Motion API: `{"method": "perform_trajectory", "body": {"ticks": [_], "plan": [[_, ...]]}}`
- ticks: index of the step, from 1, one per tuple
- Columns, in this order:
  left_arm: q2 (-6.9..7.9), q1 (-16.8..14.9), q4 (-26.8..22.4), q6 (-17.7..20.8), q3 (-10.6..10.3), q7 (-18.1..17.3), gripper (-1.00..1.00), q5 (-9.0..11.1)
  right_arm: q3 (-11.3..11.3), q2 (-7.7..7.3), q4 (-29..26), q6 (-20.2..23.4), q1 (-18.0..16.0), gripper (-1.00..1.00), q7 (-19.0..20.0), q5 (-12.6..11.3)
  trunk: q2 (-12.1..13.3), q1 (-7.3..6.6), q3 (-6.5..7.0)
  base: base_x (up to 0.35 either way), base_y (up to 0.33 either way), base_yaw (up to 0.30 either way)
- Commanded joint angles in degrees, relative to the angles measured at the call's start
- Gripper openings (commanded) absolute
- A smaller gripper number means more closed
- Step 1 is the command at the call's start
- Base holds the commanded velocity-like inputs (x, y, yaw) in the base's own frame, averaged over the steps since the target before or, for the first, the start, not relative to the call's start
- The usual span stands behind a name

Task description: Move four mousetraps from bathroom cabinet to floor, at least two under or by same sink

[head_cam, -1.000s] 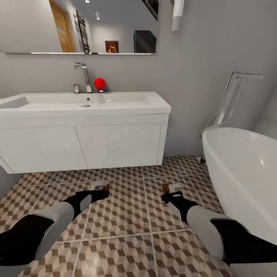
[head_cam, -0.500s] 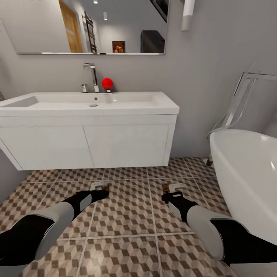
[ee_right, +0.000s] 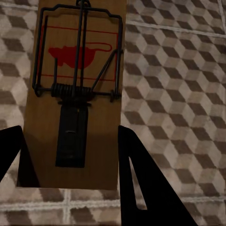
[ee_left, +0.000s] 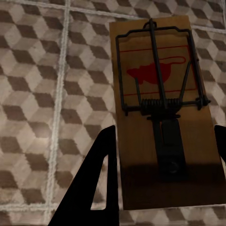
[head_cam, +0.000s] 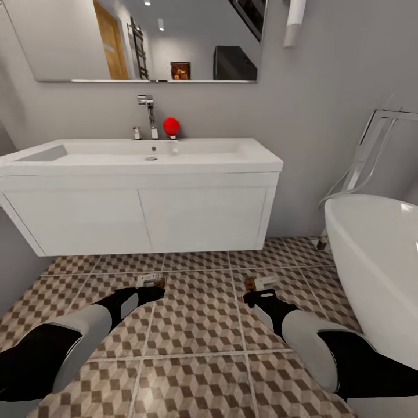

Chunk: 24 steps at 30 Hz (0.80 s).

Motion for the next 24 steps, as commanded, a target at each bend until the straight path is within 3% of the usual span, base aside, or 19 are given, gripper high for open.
{"method": "perform_trajectory", "body": {"ticks": [1,8,24], "plan": [[0.03,-0.02,-0.01,0.21,-0.47,-0.14,-1.00,0.51,-0.25,0.02,0.13,0.13,-0.09,-1.00,-0.15,0.41,-0.02,-0.02,-0.05,-0.082,0.293,0.000],[0.03,-0.02,-0.01,0.22,-0.48,-0.14,-1.00,0.51,-0.28,0.02,0.13,0.14,-0.09,-1.00,-0.19,0.41,-0.02,-0.02,-0.05,-0.072,0.236,0.000],[0.03,-0.02,-0.01,0.22,-0.48,-0.14,-1.00,0.60,-0.28,0.02,0.13,0.20,-0.13,-1.00,-0.41,0.41,-0.02,-0.02,-0.05,-0.004,0.011,0.000]]}}
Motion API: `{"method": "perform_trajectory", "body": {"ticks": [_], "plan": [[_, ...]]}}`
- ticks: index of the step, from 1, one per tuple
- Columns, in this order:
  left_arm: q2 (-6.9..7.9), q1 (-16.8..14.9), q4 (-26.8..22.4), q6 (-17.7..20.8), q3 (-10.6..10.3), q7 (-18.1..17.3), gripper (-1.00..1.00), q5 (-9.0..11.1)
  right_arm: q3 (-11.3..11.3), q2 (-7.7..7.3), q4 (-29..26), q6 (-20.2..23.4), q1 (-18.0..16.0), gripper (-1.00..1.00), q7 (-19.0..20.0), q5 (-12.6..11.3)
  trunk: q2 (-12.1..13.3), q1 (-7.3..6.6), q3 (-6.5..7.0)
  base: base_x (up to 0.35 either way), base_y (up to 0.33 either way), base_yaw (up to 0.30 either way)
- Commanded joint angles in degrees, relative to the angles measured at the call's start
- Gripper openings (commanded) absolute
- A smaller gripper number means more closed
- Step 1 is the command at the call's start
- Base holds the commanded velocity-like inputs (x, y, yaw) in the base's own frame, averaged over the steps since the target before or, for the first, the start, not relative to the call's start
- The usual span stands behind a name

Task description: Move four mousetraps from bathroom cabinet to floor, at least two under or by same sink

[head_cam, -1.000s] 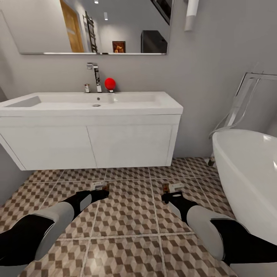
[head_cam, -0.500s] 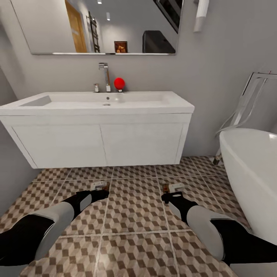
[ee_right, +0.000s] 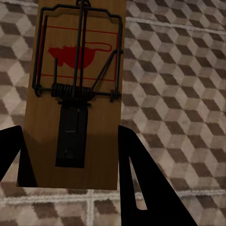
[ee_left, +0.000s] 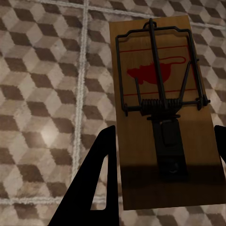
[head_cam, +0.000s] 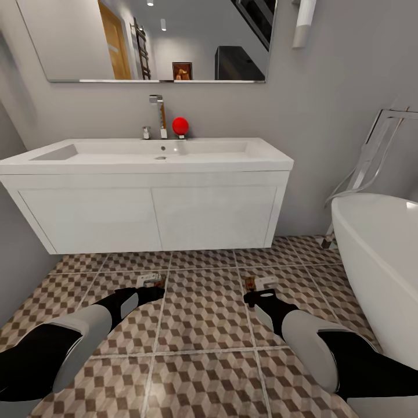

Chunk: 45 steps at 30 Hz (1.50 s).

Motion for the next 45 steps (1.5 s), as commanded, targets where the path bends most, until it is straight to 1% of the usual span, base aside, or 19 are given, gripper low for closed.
{"method": "perform_trajectory", "body": {"ticks": [1,21,36,45], "plan": [[0.02,-0.03,-0.01,0.23,-0.47,-0.11,-1.00,0.51,-0.23,0.02,0.10,0.16,-0.05,-1.00,-0.16,0.41,-0.02,-0.01,-0.05,0.000,0.000,0.000],[0.02,-0.03,-0.01,0.23,-0.47,-0.11,-1.00,0.51,-0.24,0.02,0.10,0.16,-0.01,-1.00,-0.08,0.39,-0.02,-0.01,-0.08,0.000,0.000,0.002],[0.02,-0.03,-0.03,0.22,-0.47,-0.09,-1.00,0.51,-0.23,0.02,0.10,0.06,-0.03,-1.00,-0.34,0.48,-0.02,-0.01,-1.18,0.000,0.000,0.104],[0.02,-0.03,-0.02,0.18,-0.47,-0.11,-1.00,0.51,-0.23,0.01,0.10,-0.01,-0.01,-1.00,-0.35,0.49,-0.02,-0.01,-1.31,0.000,0.000,0.022]]}}
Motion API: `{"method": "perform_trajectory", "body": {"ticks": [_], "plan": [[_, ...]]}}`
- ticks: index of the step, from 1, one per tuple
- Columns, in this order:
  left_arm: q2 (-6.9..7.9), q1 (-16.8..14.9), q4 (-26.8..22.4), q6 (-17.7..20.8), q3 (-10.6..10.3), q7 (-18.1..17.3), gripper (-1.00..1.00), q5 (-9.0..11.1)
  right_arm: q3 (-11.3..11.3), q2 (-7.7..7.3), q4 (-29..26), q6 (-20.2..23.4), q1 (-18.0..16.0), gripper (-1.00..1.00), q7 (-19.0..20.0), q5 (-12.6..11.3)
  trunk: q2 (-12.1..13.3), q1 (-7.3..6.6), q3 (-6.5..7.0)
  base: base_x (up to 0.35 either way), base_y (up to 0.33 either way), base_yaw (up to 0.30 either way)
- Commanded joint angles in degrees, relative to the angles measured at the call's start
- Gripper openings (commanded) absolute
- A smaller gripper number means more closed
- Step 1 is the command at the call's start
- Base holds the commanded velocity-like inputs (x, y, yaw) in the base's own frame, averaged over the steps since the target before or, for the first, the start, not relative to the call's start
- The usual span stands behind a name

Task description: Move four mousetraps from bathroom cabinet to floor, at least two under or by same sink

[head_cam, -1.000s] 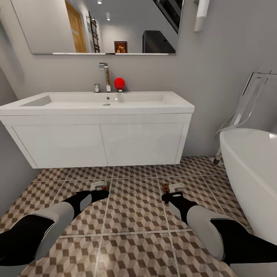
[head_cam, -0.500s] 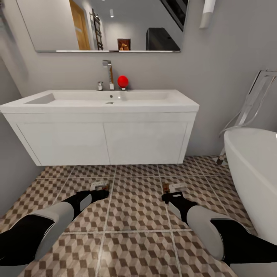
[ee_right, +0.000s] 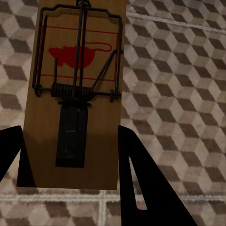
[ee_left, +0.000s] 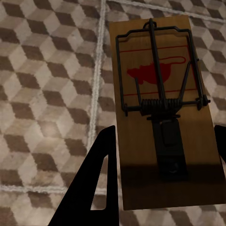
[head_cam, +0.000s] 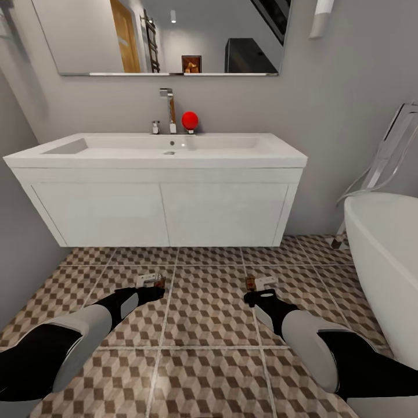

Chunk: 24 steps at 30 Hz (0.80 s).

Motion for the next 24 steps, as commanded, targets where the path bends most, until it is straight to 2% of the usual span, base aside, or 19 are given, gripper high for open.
{"method": "perform_trajectory", "body": {"ticks": [1,17,24], "plan": [[0.02,-0.03,-0.01,0.22,-0.47,-0.11,-1.00,0.51,-0.24,0.02,0.10,0.14,-0.08,-1.00,-0.15,0.41,-0.02,-0.01,-0.05,0.000,0.000,0.003],[0.02,-0.03,-0.01,0.26,-0.47,-0.11,-1.00,0.51,-0.25,0.02,0.10,0.30,-0.07,-1.00,-0.09,0.08,-0.02,-0.01,-0.08,0.000,0.000,0.000],[0.00,-0.03,-0.01,0.29,-0.47,-0.11,-1.00,0.43,-0.25,0.02,0.10,0.29,-0.07,-1.00,0.10,0.02,-0.02,-0.01,-0.55,0.000,0.000,0.000]]}}
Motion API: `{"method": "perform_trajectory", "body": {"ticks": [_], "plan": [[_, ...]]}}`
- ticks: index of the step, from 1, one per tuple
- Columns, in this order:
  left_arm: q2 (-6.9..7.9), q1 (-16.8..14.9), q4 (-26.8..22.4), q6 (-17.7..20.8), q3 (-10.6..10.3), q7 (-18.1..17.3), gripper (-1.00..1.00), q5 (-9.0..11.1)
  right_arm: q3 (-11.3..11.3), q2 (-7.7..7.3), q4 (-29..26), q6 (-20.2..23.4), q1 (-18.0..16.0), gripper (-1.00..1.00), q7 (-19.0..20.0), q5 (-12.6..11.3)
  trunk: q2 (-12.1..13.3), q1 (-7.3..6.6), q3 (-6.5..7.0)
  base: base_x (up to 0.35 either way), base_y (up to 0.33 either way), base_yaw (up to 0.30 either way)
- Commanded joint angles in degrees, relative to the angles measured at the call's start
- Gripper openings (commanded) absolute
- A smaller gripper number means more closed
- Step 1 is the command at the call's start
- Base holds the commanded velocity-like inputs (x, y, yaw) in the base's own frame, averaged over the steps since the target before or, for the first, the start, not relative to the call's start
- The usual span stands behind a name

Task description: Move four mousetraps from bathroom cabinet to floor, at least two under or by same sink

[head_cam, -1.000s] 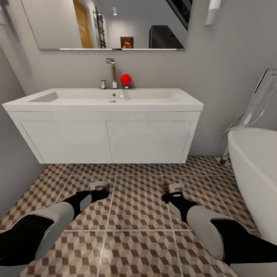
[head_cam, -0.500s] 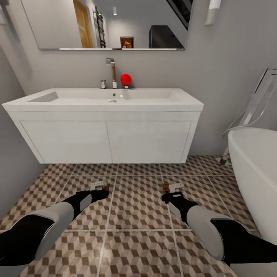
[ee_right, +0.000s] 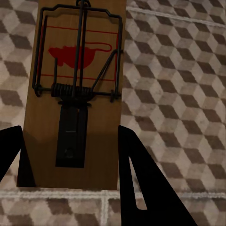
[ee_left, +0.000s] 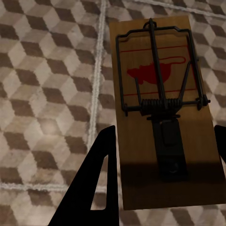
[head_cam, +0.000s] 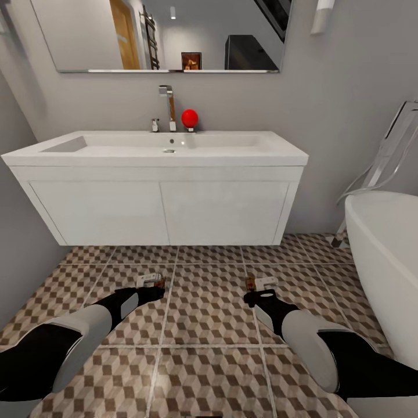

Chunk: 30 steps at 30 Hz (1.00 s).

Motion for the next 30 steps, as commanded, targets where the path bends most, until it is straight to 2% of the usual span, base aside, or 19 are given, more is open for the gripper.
{"method": "perform_trajectory", "body": {"ticks": [1,21,30], "plan": [[0.02,-0.03,-0.01,0.23,-0.47,-0.11,-1.00,0.51,-0.23,0.02,0.10,0.15,-0.07,-1.00,-0.17,0.41,-0.02,-0.01,-0.14,0.000,0.000,0.000],[-0.04,-0.03,-0.30,-0.12,-0.50,-0.16,-1.00,-0.04,-0.30,-0.03,0.03,-0.55,-0.07,-1.00,-0.51,0.53,-0.02,-0.01,-1.98,0.000,0.000,0.001],[0.32,-0.03,-0.64,-2.83,-1.16,-0.29,-1.00,-0.50,-0.32,0.01,-0.23,-2.72,-0.07,-1.00,-3.04,0.84,-0.02,-0.01,-2.82,0.000,0.000,0.053]]}}
